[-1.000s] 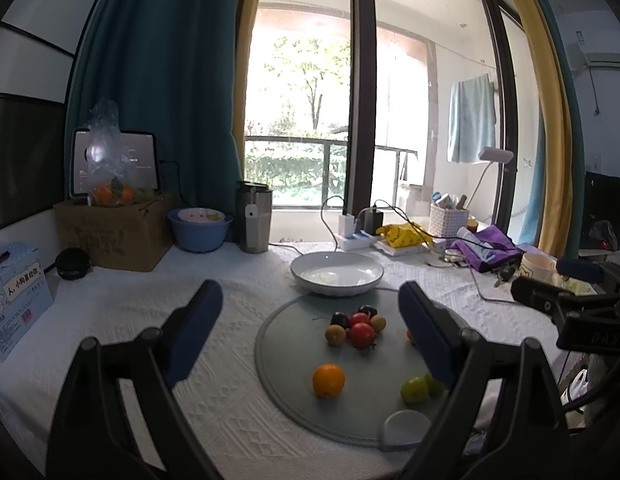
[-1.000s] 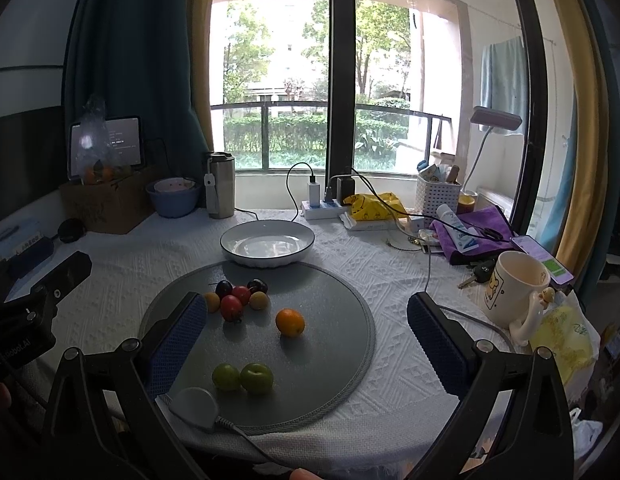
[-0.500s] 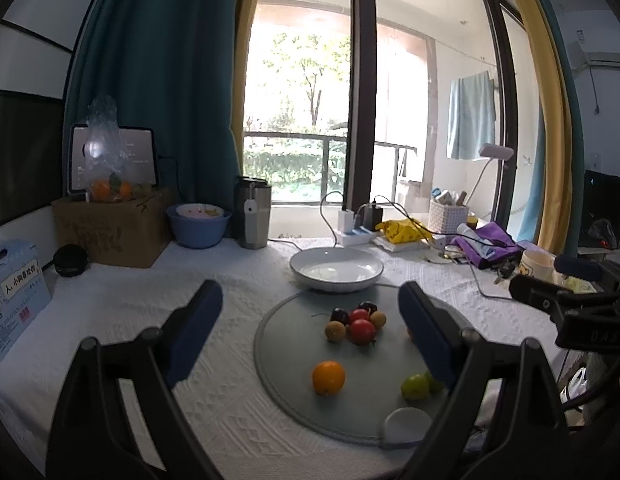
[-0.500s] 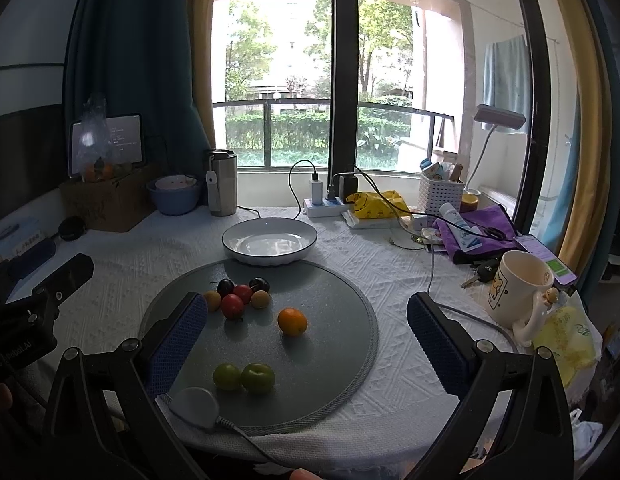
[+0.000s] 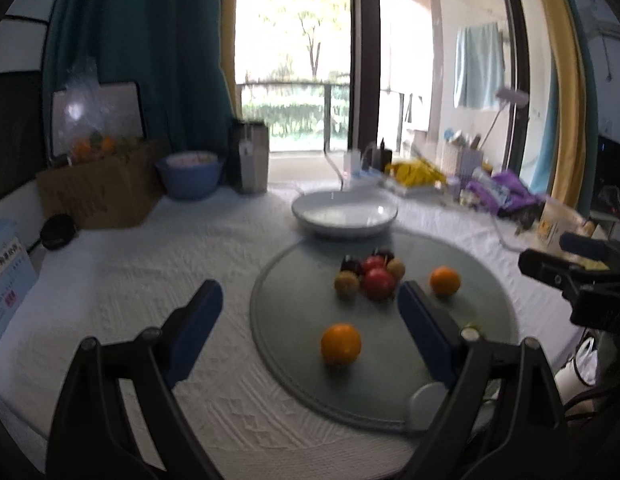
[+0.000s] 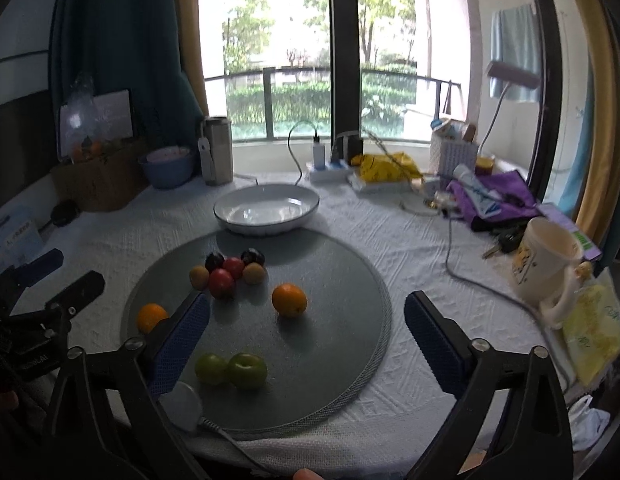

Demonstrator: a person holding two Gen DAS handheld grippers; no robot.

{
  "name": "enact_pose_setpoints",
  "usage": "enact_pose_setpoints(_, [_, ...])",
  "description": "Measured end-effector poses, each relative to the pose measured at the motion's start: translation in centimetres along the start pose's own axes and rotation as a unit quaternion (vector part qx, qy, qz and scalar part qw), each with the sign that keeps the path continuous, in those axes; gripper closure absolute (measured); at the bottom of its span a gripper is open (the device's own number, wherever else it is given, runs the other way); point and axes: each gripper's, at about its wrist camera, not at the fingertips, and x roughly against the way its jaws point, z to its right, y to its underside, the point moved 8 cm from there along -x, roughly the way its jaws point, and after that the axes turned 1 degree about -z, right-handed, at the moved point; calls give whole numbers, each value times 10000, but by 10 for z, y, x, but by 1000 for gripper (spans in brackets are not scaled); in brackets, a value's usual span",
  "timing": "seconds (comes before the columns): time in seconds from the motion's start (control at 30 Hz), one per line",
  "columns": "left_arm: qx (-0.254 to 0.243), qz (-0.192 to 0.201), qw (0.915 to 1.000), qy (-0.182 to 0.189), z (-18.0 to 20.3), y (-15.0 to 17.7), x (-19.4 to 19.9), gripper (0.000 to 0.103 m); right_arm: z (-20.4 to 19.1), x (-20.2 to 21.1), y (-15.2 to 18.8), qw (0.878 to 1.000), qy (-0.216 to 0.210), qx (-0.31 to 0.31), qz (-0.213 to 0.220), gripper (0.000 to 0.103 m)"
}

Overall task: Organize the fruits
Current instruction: 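Grasp an orange with the left gripper while the right gripper grasps the other orange, then carry both oranges to the white plate and open both grippers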

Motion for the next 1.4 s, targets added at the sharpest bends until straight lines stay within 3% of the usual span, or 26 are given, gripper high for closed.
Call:
enact_pose_setpoints(0.13, [-123, -416, 9990, 97, 5, 13, -22, 13, -2, -26, 6, 9995, -117, -8, -278, 12])
enact_pose_setpoints(0.27, [-214, -764, 9967, 166, 12, 25, -42, 15, -5, -53, 11, 9978, -275, 38, -606, 25])
enact_pose_setpoints(0.33, [-245, -988, 9946, 219, 15, 31, -52, 29, -5, -65, 13, 9963, -381, 41, -763, 25])
enact_pose_setpoints(0.5, [-324, -1505, 9877, 261, 21, 45, -72, 49, -9, -86, 15, 9927, -588, 19, -1053, 34])
enact_pose_setpoints(0.67, [-311, -1783, 9829, 351, 24, 53, -81, 59, -12, -103, 17, 9883, -784, 23, -1310, 43])
enact_pose_setpoints(0.8, [-329, -1837, 9817, 374, 24, 53, -82, 69, -14, -111, 21, 9848, -885, 46, -1492, 57])
enact_pose_setpoints(0.9, [-313, -1869, 9812, 360, 22, 51, -85, 69, -15, -118, 22, 9835, -858, 96, -1593, 66])
enact_pose_setpoints(1.4, [-241, -1648, 9849, 470, 16, 8, -106, 69, -14, -122, -6, 9855, -883, 277, -1424, 67])
